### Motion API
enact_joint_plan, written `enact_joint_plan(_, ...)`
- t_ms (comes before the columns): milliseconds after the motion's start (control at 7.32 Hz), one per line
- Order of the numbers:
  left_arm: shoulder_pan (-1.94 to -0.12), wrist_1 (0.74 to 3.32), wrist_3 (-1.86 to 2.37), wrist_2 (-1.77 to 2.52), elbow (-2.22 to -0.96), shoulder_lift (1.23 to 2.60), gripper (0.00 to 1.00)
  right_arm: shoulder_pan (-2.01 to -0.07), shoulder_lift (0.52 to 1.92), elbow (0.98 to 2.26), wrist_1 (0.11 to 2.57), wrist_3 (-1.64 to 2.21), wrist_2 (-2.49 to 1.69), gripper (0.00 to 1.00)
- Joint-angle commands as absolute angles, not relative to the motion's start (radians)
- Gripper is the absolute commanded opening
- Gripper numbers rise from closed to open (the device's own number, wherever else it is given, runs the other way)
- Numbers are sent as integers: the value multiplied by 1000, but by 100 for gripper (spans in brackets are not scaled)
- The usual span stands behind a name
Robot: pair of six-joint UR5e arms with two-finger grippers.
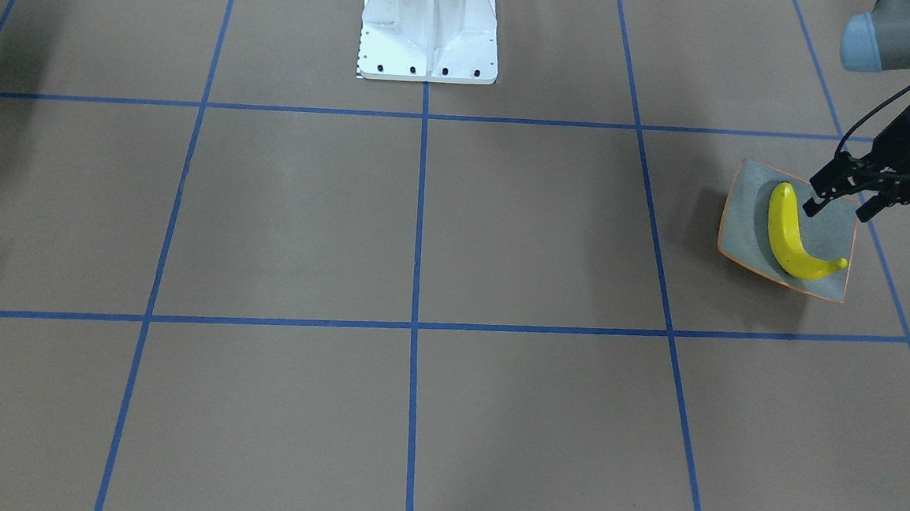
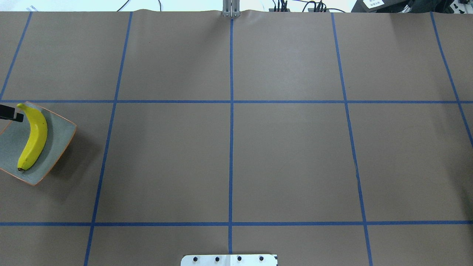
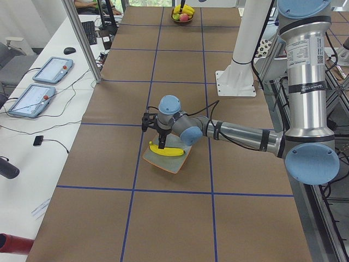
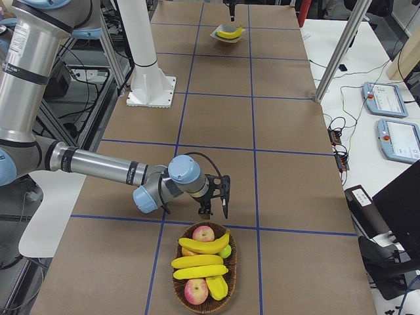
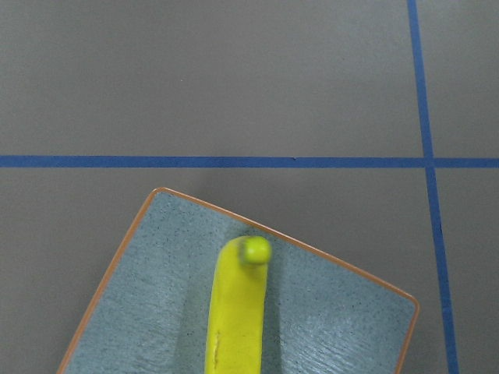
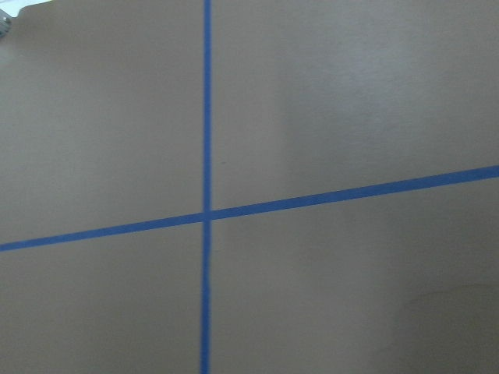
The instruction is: Transfer all bananas from basket to plate
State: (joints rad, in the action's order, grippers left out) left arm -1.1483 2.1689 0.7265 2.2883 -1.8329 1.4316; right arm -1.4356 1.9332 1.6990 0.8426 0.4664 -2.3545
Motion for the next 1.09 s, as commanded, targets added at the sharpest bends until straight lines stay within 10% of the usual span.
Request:
enact_joint_plan(0, -1161, 2169, 693, 2307, -1829, 1425, 100, -1506, 1883, 1687, 1109, 143, -2341, 99)
enact_joint_plan(956, -1160, 2171, 698, 2301, -1816, 1431, 100, -1514, 1769, 1536, 1216, -8, -2221, 81)
